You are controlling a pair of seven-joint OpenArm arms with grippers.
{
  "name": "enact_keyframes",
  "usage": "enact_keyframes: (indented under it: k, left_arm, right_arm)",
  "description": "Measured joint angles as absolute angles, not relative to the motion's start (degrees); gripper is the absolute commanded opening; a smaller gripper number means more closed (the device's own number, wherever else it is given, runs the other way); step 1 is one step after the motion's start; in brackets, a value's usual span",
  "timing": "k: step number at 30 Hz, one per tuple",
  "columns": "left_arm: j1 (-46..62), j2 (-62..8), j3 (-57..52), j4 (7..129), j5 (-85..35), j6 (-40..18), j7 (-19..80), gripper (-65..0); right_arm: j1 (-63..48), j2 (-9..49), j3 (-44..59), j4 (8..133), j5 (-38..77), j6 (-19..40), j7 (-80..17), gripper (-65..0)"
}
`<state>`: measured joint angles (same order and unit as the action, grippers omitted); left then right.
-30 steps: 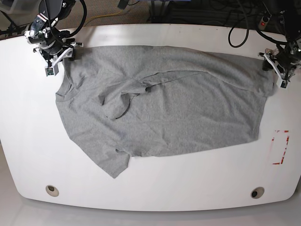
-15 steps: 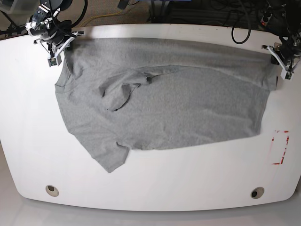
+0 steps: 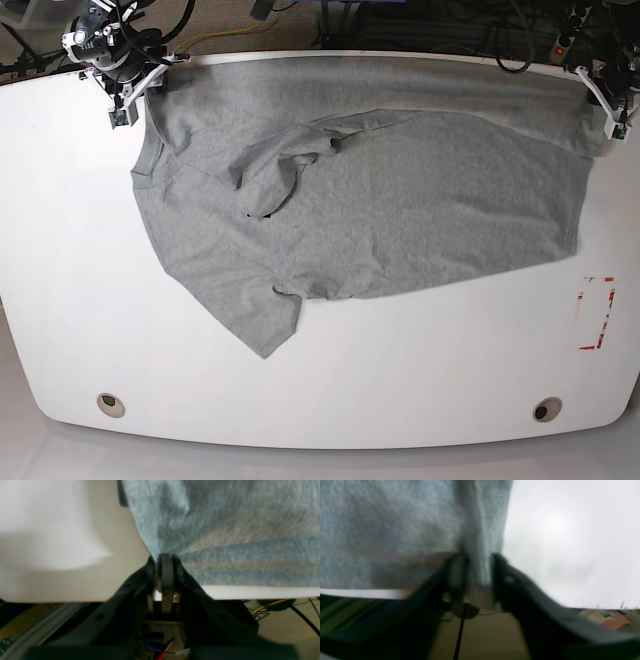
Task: Fold the T-shirt properly
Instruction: 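Pull the held shirt edge away from the table center with both grippers, then release the edge and move both grippers to the shirt's opposite edge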
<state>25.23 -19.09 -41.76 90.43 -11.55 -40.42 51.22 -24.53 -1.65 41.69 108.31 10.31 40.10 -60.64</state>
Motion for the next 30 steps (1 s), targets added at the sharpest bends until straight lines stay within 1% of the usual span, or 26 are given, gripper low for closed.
enact_keyframes:
  k: [1,2,4,6,12,18,25,30]
  left_arm:
    - [25.23,-19.09,-41.78,90.43,-11.40,-40.38,51.22,-46.0]
    - [25.17,-19.11,-41.89,90.50,-11.33,-40.29,51.42,-41.1]
    - [25.19,-19.25,-41.98,90.89,-11.00,-40.27,51.64,-33.3]
    - [25.21,-19.25,-42.28,91.92,-10.98,-40.32,52.34,-28.1]
    - [25.17,-19.22,-44.23,98.89,-10.98,-40.12,52.49,-27.6]
    - [23.86,-19.00,-44.16,102.65,-10.96,-40.18,52.73,-27.6]
    - [15.57,-16.21,-43.92,102.96,-10.41,-40.18,52.90,-27.8]
    - [11.29,-15.92,-42.68,100.53,-10.07,-40.12,52.64,-27.8]
  right_arm:
    - [-24.56,-1.65,41.69,108.36,10.28,40.10,-60.64,-27.9]
    - [-24.56,-1.63,41.69,108.62,10.15,40.10,-60.82,-25.4]
    - [-24.75,-1.69,41.69,109.78,9.41,40.10,-61.82,-22.7]
    - [-25.30,-1.76,41.71,111.48,9.21,40.07,-62.17,-22.4]
    - [-25.65,-1.48,41.69,113.19,15.25,40.07,-62.13,-22.5]
    - [-23.22,-1.43,41.69,113.10,15.66,40.07,-63.13,-22.5]
    - [-13.47,-0.16,41.34,109.97,15.92,39.99,-62.59,-22.7]
    - [-5.37,2.04,40.32,103.77,11.35,39.88,-64.07,-22.7]
